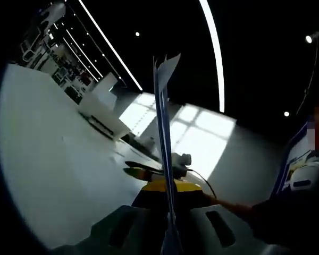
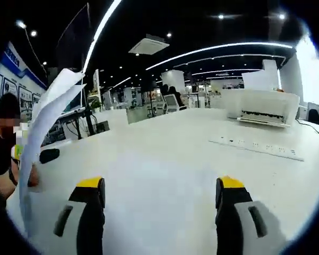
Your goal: Organize the stack of printing papers by aligning and flattening the scattered papers on the table
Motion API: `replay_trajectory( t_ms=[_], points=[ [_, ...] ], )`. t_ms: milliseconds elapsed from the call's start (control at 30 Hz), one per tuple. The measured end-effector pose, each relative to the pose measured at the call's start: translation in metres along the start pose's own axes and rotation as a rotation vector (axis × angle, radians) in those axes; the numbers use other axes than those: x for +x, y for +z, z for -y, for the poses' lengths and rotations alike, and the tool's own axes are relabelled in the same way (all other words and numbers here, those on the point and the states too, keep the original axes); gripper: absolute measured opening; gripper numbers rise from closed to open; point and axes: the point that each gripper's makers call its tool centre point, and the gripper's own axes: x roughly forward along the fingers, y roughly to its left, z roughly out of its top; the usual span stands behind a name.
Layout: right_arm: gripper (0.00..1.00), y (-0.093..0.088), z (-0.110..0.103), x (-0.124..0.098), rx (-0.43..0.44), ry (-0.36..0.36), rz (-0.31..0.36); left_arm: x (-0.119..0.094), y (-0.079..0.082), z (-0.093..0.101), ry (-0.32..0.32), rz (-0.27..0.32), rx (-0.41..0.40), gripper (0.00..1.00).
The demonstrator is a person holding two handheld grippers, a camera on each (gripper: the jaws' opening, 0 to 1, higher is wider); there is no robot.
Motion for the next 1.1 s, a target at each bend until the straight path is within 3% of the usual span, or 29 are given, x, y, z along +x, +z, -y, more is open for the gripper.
replay_trajectory(
  t_ms=[267, 533, 633, 767, 867, 1100],
  points=[
    [0.84, -0.015, 0.030, 0.017, -0.044, -0.062, -0.071, -0.001, 0.001, -0.003, 0.001, 0.000, 0.000, 0.06],
    [0.83, -0.021, 0.029, 0.030, -0.092, -0.070, -0.118, -0.001, 0.001, -0.004, 0.002, 0.000, 0.000, 0.06],
    [0.82, -0.018, 0.033, 0.039, -0.090, -0.064, -0.104, -0.002, 0.002, -0.005, 0.002, 0.000, -0.003, 0.06],
    [0.74, -0.018, 0.024, 0.038, -0.100, -0.048, -0.089, -0.002, 0.002, -0.005, 0.003, 0.000, -0.001, 0.06],
    [0.60, -0.017, 0.021, 0.037, -0.112, -0.041, -0.082, -0.002, 0.002, -0.006, 0.003, 0.000, -0.001, 0.06],
    [0.50, -0.014, 0.025, 0.037, -0.150, -0.042, -0.070, -0.003, 0.003, -0.009, 0.003, 0.000, -0.002, 0.06]
  ],
)
